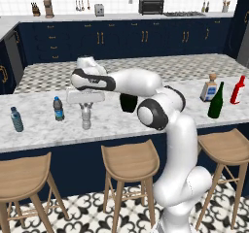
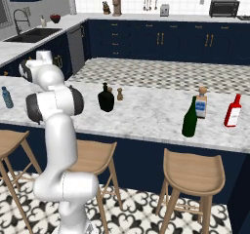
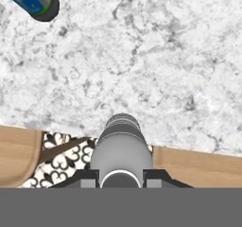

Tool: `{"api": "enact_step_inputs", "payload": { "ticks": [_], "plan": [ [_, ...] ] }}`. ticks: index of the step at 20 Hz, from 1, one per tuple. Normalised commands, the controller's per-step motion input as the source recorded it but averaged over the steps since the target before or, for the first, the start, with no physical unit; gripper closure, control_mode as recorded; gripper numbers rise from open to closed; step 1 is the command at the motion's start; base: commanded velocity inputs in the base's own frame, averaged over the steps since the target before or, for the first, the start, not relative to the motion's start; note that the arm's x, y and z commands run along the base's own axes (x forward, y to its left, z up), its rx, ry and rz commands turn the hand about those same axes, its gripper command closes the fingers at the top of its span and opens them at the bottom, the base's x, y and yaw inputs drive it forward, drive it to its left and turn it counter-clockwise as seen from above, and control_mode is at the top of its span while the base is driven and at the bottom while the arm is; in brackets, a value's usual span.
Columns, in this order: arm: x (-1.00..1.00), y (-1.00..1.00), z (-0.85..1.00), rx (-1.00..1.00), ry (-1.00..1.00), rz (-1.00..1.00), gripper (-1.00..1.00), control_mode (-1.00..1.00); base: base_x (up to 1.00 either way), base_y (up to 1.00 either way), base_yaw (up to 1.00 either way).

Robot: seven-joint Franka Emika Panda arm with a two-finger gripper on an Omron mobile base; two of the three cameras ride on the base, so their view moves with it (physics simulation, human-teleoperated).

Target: Move the plastic bottles in the middle to the plastics group, and the glass bottles in the middle to the glass group.

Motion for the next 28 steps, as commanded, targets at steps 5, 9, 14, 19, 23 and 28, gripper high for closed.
{"api": "enact_step_inputs", "payload": {
  "ticks": [5,9,14,19,23,28],
  "plan": [
    [0.28,0.47,-0.01,0.02,0.01,0.06,1.0,-1.0,0.0,0.0,0.0],
    [0.24,0.57,0.0,0.0,0.07,0.07,1.0,-1.0,0.0,0.0,0.0],
    [0.48,0.32,0.0,-0.02,0.1,0.01,1.0,-1.0,0.0,0.0,0.0],
    [0.31,0.1,-0.03,-0.03,0.16,0.03,1.0,-1.0,0.0,0.0,0.0],
    [-0.13,-0.01,-0.11,-0.06,0.2,0.03,1.0,-1.0,0.0,0.0,0.0],
    [-0.13,-0.09,-0.07,-0.13,0.04,0.03,1.0,-1.0,0.0,0.0,0.0]
  ]
}}
